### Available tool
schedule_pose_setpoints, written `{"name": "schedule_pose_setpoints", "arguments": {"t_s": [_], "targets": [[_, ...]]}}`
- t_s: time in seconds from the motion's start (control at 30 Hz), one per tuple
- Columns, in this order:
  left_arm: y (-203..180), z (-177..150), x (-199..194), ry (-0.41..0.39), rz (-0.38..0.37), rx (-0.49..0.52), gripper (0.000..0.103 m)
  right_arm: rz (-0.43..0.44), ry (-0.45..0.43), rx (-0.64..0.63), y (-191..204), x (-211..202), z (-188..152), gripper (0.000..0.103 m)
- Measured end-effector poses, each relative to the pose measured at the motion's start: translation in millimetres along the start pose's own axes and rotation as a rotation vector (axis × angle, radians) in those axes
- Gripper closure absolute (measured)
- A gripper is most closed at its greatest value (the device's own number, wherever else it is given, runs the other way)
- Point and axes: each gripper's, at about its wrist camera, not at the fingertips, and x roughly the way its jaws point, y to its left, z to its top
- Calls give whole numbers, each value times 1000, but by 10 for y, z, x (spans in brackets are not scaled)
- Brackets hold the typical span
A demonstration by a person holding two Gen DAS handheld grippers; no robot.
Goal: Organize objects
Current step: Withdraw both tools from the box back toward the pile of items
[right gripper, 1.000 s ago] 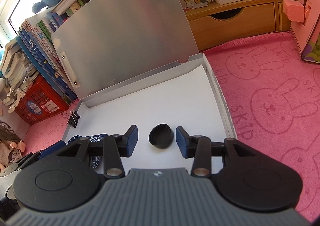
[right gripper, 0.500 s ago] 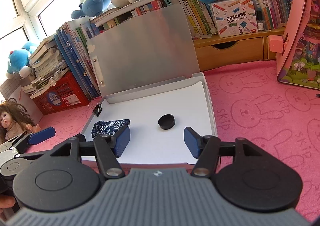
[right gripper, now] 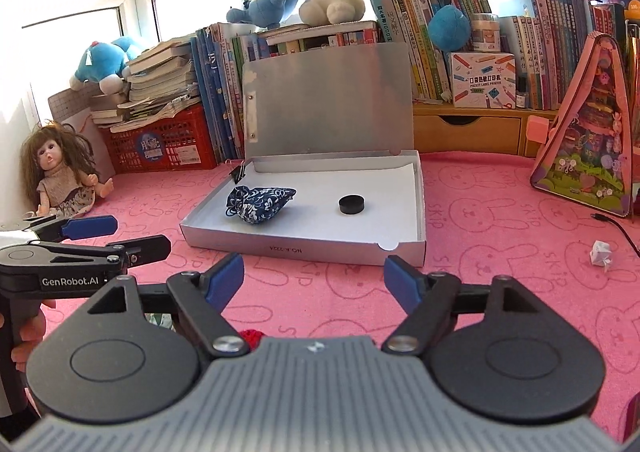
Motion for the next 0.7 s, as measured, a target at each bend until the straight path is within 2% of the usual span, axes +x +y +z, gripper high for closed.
{"name": "schedule_pose_setpoints", "arguments": {"t_s": [0.33, 0.5, 0.7], "targets": [[136, -486, -153, 32, 34, -11, 13, 25, 43, -53, 169, -210, -461, 17], [145, -634, -180, 31, 46, 3, 13, 0, 40, -102, 269, -286, -621, 17], [138, -821, -311, 23, 40, -6, 13, -27, 29, -68, 208, -403, -741, 17]]}}
